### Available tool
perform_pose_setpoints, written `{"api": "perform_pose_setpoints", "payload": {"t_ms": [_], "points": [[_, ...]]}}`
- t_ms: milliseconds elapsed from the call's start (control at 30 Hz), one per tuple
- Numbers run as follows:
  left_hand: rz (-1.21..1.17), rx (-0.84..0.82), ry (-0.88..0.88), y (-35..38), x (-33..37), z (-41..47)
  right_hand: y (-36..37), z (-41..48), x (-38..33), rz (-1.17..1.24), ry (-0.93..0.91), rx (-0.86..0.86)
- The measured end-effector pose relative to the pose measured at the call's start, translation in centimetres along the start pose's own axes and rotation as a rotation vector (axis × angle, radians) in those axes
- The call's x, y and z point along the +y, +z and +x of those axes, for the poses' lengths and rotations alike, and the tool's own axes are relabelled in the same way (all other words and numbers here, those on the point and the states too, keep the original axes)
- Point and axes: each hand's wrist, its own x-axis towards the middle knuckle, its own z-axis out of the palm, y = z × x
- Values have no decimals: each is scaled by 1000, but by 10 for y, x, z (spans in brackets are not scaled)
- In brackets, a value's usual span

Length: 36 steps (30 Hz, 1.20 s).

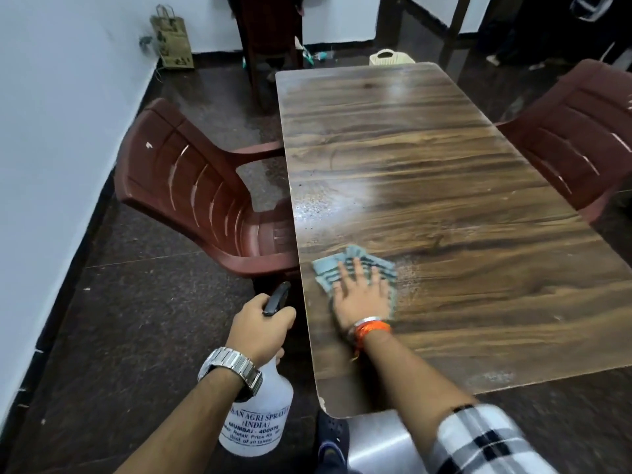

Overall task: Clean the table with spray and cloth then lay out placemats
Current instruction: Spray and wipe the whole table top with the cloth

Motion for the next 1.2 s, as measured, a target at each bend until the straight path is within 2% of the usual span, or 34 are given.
{"api": "perform_pose_setpoints", "payload": {"t_ms": [133,200,300,367,433,533,700,833,967,1067,1200], "points": [[24,-4,5,-8,14,23,-33,32,102,5,331,98],[29,-15,3,-10,23,33,-48,36,144,37,489,90],[26,-32,13,-10,40,51,-50,39,148,83,616,77],[39,-38,38,-8,52,61,-39,35,122,67,560,117],[45,-46,58,-6,62,72,-24,26,85,58,386,128],[29,-56,64,-8,75,81,-1,16,27,7,132,44],[10,-68,79,-21,90,104,6,39,-30,-49,-36,-9],[73,-96,109,-42,99,133,9,66,-62,-22,-15,-42],[131,-131,172,-79,122,183,11,106,-99,-1,76,-6],[211,-162,229,-111,144,228,10,141,-125,5,181,-18],[279,-286,319,-151,177,283,9,180,-155,33,356,44]]}}
